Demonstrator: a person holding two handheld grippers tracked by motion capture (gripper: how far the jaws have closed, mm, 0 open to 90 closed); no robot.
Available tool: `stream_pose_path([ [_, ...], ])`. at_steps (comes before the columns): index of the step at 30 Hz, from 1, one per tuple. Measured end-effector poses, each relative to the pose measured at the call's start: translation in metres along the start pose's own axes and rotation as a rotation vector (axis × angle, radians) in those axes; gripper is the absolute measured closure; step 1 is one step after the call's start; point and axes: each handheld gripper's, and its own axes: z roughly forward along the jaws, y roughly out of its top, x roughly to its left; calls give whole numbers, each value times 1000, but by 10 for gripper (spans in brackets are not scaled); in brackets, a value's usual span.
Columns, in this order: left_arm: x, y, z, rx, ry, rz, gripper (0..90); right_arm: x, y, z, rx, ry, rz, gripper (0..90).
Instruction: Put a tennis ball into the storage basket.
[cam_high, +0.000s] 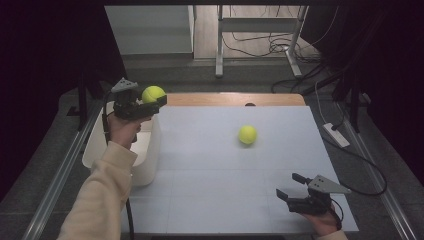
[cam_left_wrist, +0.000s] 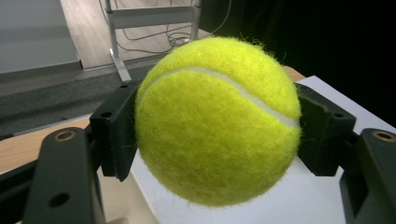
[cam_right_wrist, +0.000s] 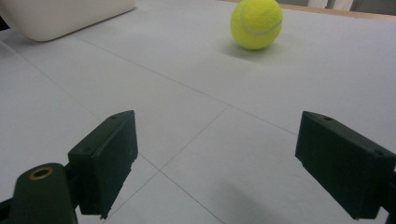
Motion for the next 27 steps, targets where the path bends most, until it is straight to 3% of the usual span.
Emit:
stream_pose_path([
  [27, 39, -14, -6, 55, 123, -37, 269, 1, 0, 0, 1, 0, -4, 131],
])
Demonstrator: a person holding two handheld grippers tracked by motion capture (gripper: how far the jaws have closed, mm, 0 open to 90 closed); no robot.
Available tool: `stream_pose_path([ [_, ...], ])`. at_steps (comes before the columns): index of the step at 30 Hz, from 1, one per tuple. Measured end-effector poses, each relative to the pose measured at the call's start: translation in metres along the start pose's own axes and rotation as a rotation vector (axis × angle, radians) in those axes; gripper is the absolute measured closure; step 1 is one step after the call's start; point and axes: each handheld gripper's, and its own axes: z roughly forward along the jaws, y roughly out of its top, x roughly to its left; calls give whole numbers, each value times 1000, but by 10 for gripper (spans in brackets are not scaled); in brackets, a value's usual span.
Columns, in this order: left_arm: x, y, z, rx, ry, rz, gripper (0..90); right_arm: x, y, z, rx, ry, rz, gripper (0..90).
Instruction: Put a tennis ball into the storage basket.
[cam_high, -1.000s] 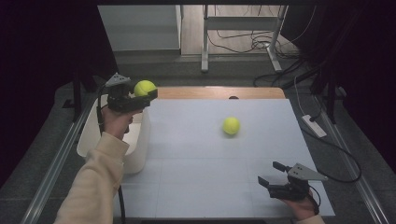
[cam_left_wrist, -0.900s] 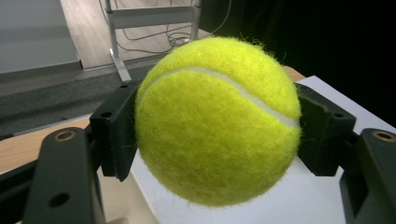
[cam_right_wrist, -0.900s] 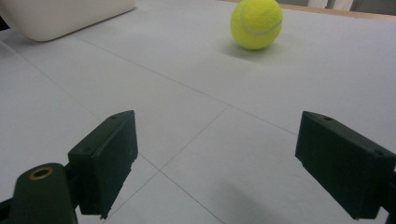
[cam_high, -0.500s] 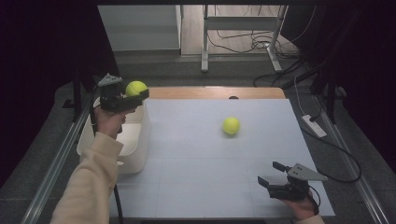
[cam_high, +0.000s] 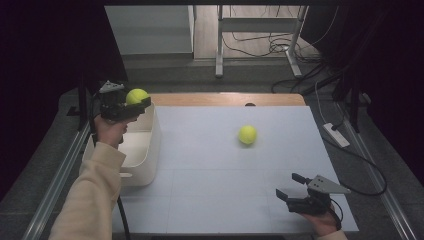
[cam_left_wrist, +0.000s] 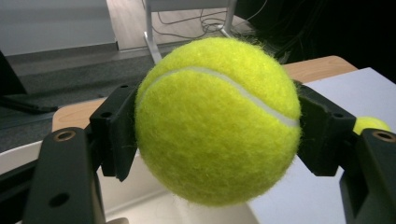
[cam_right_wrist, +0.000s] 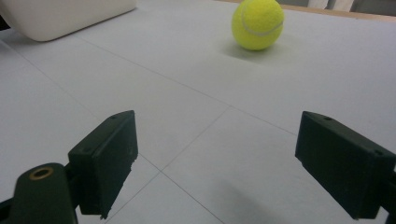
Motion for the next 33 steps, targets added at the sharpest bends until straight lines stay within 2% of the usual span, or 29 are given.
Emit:
stream_pose_path([
  [15, 17, -8, 4, 46, 47, -19, 269, 0, 0, 0, 1, 0, 1, 131],
  [23, 18, -11, 9, 69, 64, -12, 268, 0, 0, 1, 3, 0, 2, 131],
  [33, 19, -16, 21, 148, 81, 7, 267, 0, 0, 1, 5, 0, 3, 131],
])
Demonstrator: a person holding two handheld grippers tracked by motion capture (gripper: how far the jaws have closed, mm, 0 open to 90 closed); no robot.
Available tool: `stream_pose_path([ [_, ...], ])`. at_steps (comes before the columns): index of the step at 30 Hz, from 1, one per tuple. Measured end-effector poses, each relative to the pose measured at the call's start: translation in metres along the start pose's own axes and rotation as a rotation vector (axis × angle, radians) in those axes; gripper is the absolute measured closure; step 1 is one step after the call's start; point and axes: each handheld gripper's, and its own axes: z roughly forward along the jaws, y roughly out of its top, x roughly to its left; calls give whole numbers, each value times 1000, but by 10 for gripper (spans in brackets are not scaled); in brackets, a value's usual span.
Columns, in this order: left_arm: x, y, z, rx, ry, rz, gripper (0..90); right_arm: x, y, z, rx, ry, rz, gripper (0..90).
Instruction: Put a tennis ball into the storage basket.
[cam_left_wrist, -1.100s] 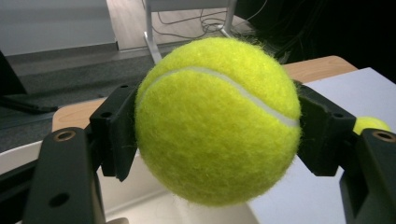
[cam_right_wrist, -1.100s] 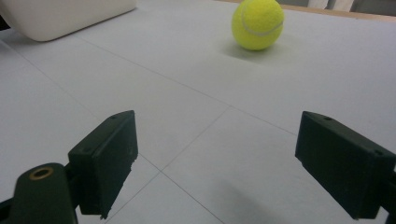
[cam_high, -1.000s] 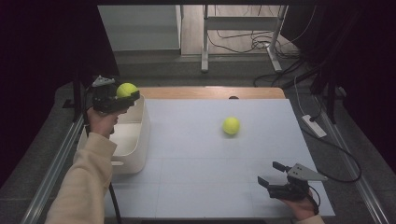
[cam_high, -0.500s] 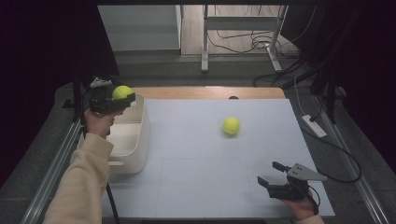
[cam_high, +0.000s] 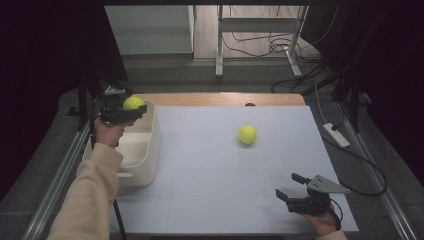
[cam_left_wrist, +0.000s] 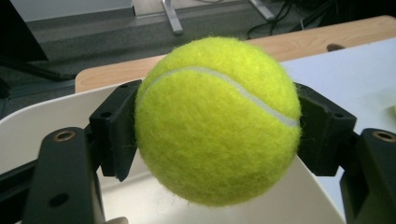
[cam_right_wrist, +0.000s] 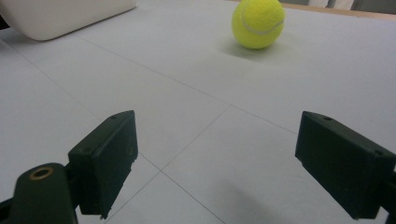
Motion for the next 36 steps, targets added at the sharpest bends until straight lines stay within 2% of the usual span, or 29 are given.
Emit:
stream_pose_path([
  [8, 1, -3, 6, 38, 1, 1, 267, 0, 0, 0, 1, -1, 0, 131],
  [16, 1, -5, 9, 68, -16, -3, 266, 0, 0, 0, 0, 1, -5, 132],
  [20, 1, -5, 7, 64, -17, -4, 266, 0, 0, 0, -1, 1, -1, 131],
  [23, 0, -4, 5, 57, -34, -8, 265, 0, 0, 0, -2, 1, -4, 131],
  [29, 0, -4, 4, 49, -22, -5, 260, 0, 0, 0, -2, 1, -6, 131],
  [32, 1, -4, 2, 28, -17, -27, 205, 0, 0, 0, -2, 1, -4, 131],
  [36, 1, -2, -5, -30, -39, -49, 187, 0, 0, 0, -4, 2, -2, 132],
])
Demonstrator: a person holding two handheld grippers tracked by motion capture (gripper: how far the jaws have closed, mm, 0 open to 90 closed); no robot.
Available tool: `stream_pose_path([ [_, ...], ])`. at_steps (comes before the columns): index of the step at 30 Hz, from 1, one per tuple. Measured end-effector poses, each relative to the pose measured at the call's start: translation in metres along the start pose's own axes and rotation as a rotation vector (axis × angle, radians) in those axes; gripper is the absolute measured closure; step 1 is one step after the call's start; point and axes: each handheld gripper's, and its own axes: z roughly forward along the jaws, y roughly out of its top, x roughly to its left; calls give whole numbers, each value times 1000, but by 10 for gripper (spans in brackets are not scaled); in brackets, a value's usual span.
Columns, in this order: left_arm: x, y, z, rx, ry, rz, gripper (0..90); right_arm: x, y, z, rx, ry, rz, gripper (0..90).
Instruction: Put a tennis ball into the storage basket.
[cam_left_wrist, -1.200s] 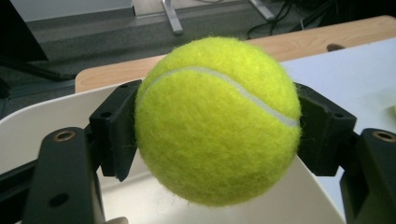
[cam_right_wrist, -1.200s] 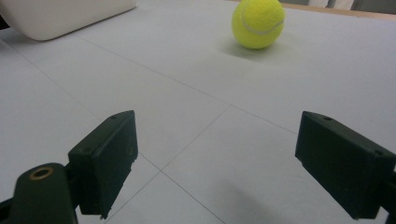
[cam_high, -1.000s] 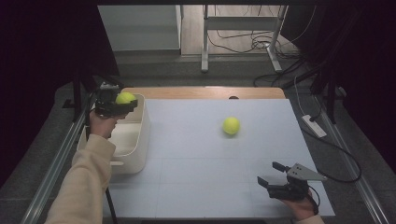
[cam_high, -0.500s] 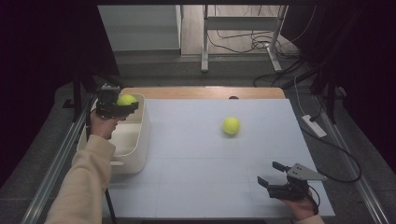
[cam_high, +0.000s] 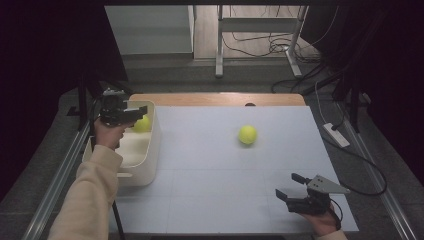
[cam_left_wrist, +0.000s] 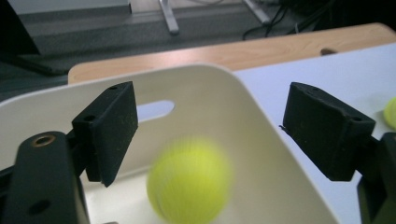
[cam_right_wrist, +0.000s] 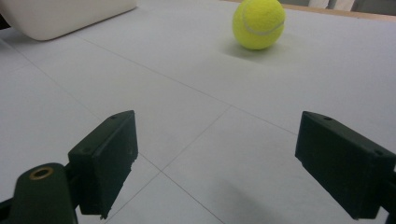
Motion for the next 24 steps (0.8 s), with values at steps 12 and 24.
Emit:
stream_pose_path([
  [12, -5, 0, -13, -59, -86, -5, 147, 0, 0, -1, 0, -1, -5, 131],
  [24, -30, 1, -29, -135, -192, 71, 145, 1, 0, -2, -5, -5, -4, 131],
])
